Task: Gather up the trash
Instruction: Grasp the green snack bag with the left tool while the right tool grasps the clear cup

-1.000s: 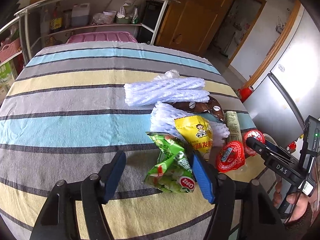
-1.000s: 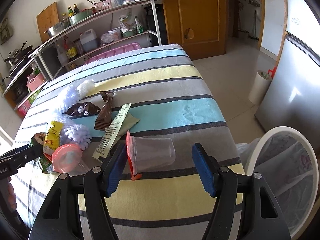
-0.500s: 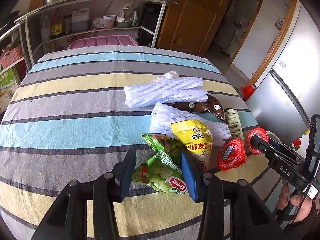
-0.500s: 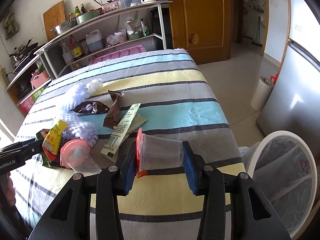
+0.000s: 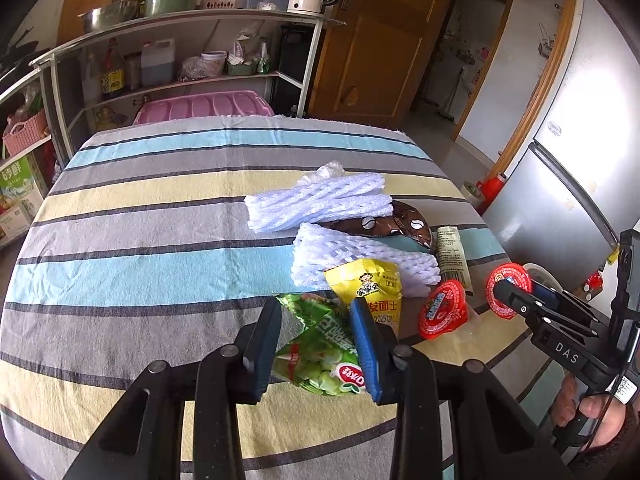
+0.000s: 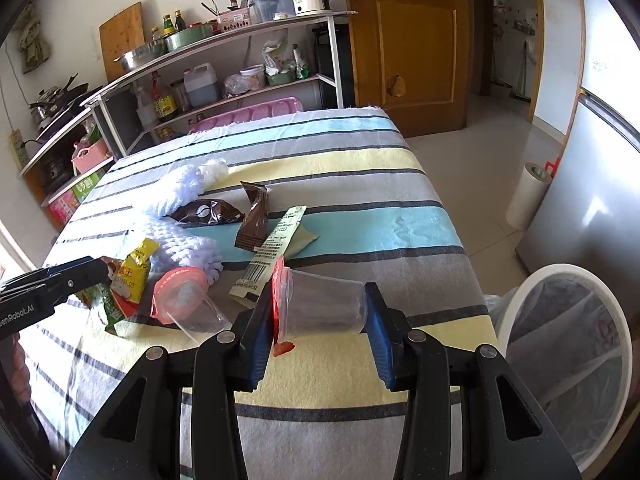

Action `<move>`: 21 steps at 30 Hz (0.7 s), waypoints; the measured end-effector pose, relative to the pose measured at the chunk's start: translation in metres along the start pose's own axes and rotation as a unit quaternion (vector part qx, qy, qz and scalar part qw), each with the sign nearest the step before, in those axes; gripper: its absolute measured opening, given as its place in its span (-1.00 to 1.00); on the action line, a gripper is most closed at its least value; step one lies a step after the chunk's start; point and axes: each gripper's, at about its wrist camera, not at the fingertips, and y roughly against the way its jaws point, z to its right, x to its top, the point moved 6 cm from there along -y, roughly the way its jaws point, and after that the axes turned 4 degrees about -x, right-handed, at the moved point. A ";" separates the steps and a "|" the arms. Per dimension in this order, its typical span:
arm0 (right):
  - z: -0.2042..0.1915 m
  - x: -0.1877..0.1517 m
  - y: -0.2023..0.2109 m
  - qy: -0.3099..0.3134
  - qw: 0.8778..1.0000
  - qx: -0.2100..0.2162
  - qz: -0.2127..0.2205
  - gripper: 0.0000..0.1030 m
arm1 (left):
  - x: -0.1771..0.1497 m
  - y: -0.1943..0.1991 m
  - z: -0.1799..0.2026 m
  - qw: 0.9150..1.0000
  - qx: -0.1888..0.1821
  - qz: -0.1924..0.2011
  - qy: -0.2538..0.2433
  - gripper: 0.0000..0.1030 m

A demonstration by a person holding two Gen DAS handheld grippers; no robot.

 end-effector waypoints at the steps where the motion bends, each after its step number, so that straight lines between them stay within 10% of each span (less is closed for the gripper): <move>1: 0.000 0.000 0.001 0.000 1.000 0.000 0.001 -0.15 | -0.002 -0.001 0.000 1.000 0.006 -0.005 -0.003 -0.29; 9: -0.004 -0.004 0.006 0.003 1.000 0.004 0.003 -0.15 | -0.012 -0.016 -0.010 0.999 0.018 -0.032 0.016 0.22; 21: -0.007 -0.006 0.007 0.005 1.000 0.007 0.006 -0.15 | -0.019 -0.019 -0.007 0.999 0.009 -0.035 0.015 -0.23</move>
